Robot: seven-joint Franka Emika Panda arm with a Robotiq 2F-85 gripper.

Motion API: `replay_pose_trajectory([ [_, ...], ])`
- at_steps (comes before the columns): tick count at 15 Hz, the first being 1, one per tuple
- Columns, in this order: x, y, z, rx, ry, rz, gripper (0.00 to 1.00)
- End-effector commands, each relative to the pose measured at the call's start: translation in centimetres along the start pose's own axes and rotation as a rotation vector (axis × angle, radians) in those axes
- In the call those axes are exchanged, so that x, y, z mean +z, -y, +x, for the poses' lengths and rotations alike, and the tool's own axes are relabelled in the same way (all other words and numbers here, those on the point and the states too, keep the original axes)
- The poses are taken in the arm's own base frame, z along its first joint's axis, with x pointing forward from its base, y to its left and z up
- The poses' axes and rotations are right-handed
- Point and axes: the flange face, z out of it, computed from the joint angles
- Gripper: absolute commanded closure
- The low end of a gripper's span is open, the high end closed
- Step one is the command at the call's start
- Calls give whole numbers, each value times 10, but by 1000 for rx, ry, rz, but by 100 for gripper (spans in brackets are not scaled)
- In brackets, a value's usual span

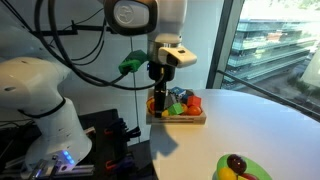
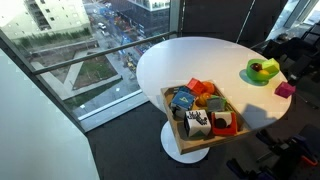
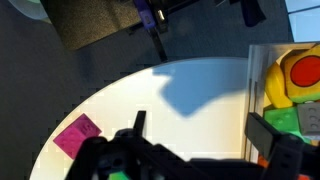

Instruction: Put the pink block in the box

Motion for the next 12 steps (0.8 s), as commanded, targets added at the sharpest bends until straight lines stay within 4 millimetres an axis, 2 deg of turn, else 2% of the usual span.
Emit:
replay_pose_trajectory([
  [1,9,-4,7,-15,5,-2,0],
  [8,33,-16,24,-32,-32,-22,0],
  [12,52,-33,35,-54,-45,-42,0],
])
